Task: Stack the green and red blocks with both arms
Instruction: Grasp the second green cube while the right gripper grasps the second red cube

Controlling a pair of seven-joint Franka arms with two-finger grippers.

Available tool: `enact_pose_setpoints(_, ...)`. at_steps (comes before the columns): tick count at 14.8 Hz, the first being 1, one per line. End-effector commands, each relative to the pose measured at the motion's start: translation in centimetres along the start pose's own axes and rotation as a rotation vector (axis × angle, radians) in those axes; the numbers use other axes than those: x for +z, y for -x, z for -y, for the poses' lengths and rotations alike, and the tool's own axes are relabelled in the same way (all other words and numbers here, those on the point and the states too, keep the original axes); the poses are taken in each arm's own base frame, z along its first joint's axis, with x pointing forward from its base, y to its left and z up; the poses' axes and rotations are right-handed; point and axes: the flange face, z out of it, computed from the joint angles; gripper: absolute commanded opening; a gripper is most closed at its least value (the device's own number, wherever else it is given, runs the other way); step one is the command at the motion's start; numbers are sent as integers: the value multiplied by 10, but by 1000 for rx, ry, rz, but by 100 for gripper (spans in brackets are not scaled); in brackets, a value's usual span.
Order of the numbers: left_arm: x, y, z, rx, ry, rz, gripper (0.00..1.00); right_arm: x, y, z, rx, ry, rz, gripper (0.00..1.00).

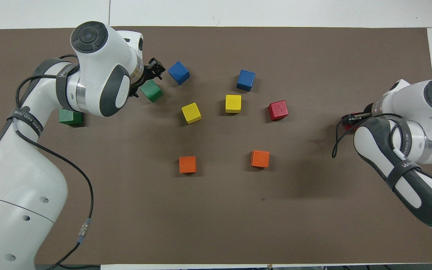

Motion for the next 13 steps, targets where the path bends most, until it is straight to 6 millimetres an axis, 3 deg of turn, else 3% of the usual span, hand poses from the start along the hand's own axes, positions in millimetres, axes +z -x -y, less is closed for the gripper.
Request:
enact_pose_setpoints(1,12,-2,4,-7,4,-40,100,-29,-16,5,-13,-4,-6,100)
enact_pose_setpoints(3,24,1,8,12,-14,-55,100,-56,-25,9,-20,-5,-3,100)
enact_pose_setpoints(7,38,12,15,20,-31,-42,100,-119,-59,50,-94,3,-13,100)
enact_pose_setpoints(13,38,16,12,14,-22,-45,100,-128,-70,121,-85,23,-24,100)
